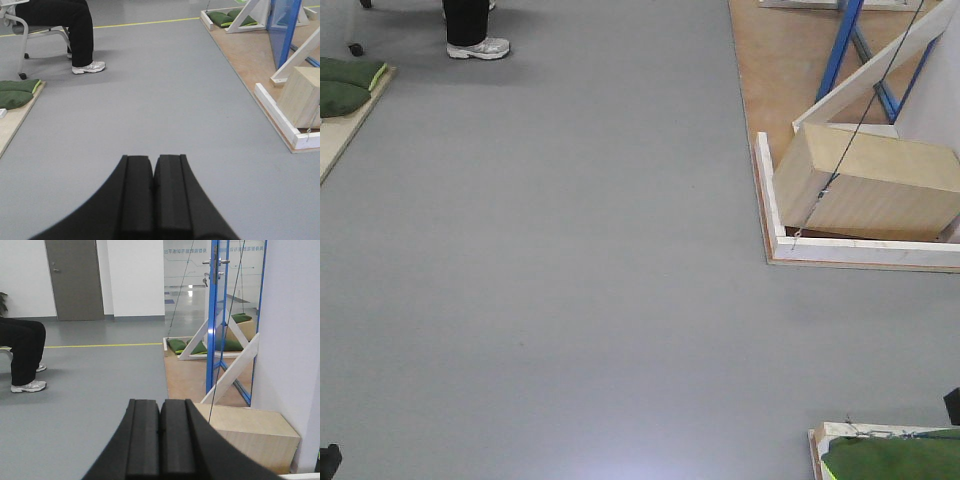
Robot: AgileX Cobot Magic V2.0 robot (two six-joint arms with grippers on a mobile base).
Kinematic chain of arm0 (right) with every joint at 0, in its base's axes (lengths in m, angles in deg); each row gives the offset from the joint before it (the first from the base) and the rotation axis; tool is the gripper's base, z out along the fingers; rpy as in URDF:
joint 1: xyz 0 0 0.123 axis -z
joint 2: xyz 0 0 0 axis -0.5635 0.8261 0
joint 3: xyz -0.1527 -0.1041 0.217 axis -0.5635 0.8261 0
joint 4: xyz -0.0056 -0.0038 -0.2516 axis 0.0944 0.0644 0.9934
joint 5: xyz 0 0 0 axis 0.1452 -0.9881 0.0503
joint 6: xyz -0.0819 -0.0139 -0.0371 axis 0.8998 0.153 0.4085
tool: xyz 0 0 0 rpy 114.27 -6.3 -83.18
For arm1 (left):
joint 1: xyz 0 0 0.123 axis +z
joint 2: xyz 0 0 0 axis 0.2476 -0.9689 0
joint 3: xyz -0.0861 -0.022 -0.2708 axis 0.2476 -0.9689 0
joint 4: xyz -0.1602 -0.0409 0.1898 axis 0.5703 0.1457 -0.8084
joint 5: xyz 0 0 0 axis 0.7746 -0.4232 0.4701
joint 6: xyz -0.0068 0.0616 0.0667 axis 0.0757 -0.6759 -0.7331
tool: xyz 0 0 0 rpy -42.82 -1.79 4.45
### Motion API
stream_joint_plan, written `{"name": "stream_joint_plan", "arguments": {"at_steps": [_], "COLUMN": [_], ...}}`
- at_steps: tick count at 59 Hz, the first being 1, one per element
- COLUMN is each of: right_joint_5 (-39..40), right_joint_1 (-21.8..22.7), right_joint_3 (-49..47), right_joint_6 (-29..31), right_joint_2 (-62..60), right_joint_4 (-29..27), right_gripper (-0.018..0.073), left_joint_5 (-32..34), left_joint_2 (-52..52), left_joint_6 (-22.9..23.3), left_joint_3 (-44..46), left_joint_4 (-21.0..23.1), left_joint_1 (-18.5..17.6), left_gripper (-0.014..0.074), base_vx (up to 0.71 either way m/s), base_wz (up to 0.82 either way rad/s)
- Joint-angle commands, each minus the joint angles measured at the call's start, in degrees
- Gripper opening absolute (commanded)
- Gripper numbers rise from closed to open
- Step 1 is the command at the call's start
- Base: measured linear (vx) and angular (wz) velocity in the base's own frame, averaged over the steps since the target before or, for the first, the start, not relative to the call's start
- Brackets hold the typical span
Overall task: Move to blue door and open it
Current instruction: 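Drive the base forward toward the blue door beside the wooden platform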
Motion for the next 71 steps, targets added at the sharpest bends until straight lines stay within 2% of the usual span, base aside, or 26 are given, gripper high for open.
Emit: {"name": "stream_joint_plan", "arguments": {"at_steps": [1, 18, 26, 37, 71], "right_joint_5": [5.02, 5.02, 5.02, 5.02, 5.05], "right_joint_1": [0.68, 0.89, -1.22, -5.49, -5.29], "right_joint_3": [1.06, 1.12, 1.12, 1.12, 1.12], "right_joint_6": [0.06, 0.06, 0.06, 0.06, 0.06], "right_joint_2": [-0.86, -0.99, -1.13, -1.13, -1.07], "right_joint_4": [0.26, 0.26, 0.26, 0.26, 0.26], "right_gripper": [0.0003, 0.0003, 0.0003, 0.0003, 0.0003], "left_joint_5": [4.52, 4.52, 4.55, 4.47, 4.45], "left_joint_2": [1.07, 1.07, 1.07, 1.07, 1.07], "left_joint_6": [0.18, 0.18, 0.18, 0.18, 0.18], "left_joint_3": [-0.22, -0.22, -0.34, -0.34, -0.24], "left_joint_4": [0.0, 0.0, 0.0, 0.0, 0.0], "left_joint_1": [-0.39, -0.39, 0.03, 3.19, 3.61], "left_gripper": [0.007, 0.007, 0.007, 0.007, 0.007], "base_vx": [0.11, 0.11, 0.1, 0.15, 0.26], "base_wz": [0.03, 0.02, -0.15, -0.28, -0.11]}}
